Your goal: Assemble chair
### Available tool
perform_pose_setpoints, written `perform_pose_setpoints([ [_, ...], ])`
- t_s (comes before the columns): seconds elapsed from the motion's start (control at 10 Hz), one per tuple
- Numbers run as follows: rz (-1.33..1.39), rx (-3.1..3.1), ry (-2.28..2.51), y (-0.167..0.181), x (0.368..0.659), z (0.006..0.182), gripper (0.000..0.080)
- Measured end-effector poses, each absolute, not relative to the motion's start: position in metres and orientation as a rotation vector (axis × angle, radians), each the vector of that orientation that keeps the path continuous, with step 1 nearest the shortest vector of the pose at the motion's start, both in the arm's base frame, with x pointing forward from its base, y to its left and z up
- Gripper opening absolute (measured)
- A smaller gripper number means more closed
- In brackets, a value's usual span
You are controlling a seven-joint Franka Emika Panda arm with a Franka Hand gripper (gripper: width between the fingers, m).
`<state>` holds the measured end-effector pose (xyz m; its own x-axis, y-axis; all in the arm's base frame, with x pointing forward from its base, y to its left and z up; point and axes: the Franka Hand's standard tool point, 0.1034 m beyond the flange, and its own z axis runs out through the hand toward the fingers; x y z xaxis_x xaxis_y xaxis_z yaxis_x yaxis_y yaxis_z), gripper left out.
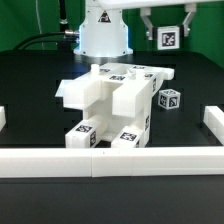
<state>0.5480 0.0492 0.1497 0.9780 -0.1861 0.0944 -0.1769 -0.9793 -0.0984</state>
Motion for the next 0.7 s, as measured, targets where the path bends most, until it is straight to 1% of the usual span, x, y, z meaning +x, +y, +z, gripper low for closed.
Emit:
perform_pose_setpoints([
  [0.2,-0.148,-3.034,0.286,0.054,0.544,0.147,0.0284],
  [0.4,-0.148,-3.040,0.270,0.051,0.544,0.145,0.0284],
  [0.5,-0.176,-3.083,0.093,0.035,0.549,0.142,0.0284],
  [0.7,-0.215,-3.113,-0.084,0.009,0.577,0.141,0.0284],
])
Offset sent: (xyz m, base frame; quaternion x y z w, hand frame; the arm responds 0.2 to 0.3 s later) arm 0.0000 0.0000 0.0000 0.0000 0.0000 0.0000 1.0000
